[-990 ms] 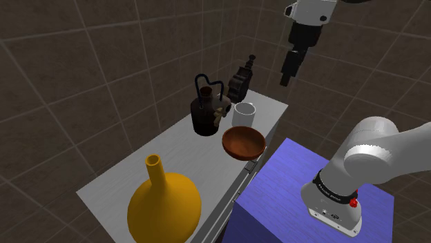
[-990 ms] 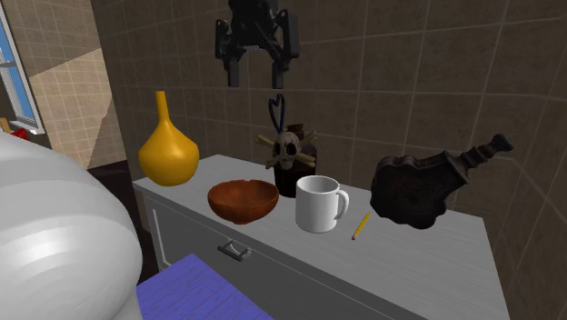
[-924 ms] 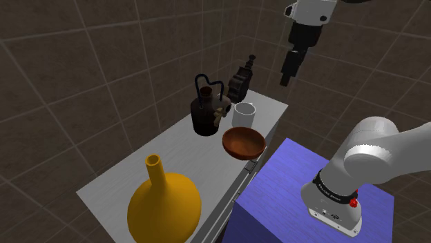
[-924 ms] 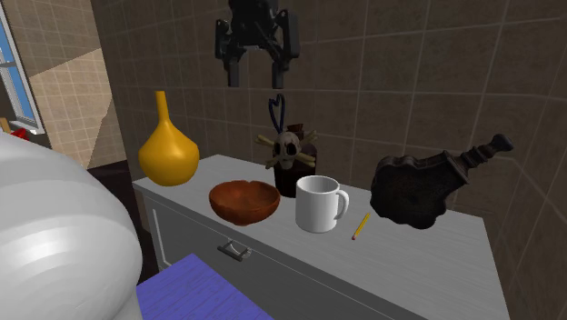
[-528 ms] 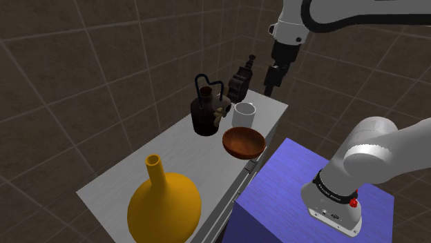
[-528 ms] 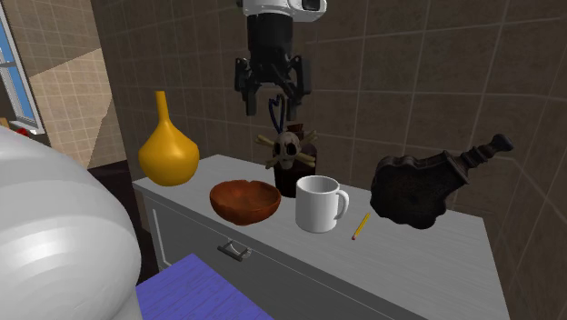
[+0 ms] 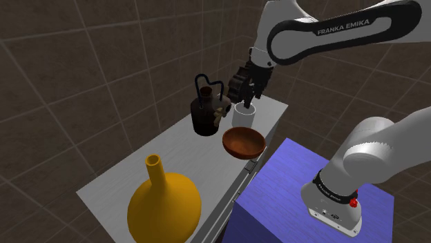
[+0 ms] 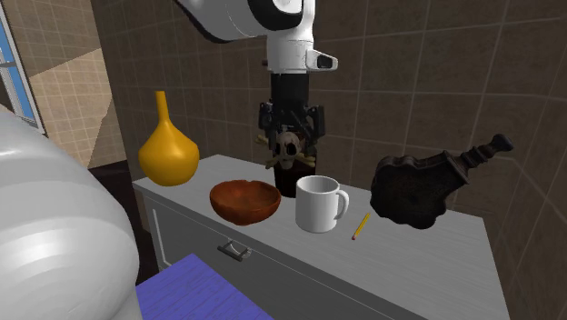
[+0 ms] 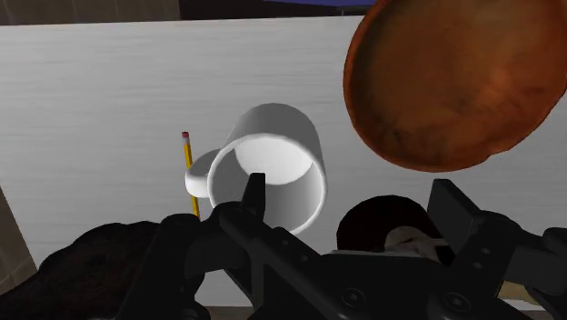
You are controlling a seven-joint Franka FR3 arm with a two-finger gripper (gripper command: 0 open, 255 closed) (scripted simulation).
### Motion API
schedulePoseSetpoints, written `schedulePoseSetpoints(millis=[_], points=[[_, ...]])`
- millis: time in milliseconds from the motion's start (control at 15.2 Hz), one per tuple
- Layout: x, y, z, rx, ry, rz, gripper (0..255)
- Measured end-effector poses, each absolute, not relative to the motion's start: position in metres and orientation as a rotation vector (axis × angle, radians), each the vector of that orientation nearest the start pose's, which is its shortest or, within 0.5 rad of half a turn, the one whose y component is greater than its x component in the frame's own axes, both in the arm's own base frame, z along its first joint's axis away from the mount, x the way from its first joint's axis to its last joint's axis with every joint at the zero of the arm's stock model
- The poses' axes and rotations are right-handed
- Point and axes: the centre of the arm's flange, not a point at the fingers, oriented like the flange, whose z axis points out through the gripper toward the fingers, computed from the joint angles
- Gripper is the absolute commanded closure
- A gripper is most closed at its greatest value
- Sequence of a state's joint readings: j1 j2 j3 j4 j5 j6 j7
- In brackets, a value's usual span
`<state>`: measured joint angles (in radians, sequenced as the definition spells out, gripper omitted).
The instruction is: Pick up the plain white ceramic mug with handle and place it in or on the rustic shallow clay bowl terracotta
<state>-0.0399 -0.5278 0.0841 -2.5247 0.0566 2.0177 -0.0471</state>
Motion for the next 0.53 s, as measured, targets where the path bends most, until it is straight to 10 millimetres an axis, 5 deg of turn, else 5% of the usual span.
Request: schedulePoseSetpoints(millis=[330, 528], points=[[0.424, 0.022, 0.409, -3.137, -0.058, -0.057, 0], [0.426, 0.021, 0.41, -3.139, -0.06, -0.066, 0]])
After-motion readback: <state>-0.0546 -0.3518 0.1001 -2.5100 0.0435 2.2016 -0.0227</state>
